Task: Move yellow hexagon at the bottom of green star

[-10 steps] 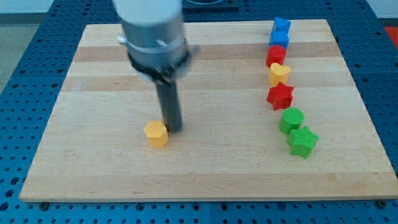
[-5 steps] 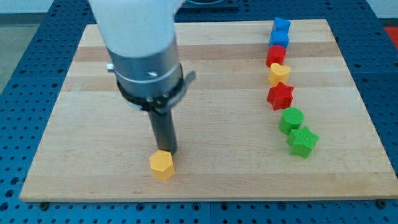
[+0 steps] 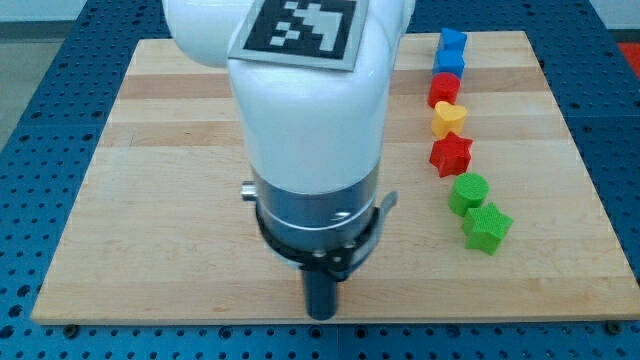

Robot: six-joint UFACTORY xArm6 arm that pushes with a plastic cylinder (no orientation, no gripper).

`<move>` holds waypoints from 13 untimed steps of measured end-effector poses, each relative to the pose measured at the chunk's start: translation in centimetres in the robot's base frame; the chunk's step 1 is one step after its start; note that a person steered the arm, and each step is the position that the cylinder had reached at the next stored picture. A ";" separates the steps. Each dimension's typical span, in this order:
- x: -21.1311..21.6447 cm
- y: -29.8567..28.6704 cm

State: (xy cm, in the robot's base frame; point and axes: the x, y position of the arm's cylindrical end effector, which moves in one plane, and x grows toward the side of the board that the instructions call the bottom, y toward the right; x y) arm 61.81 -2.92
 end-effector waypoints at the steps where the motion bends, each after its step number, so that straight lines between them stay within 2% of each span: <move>1: -0.3 -4.9; 3: -1.9 2.6; 4: -2.6 -0.1; 7: -3.8 2.3; 10: -7.5 4.3; 12: -4.9 12.1; 13: -4.9 11.7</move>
State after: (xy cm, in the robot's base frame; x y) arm 56.92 8.82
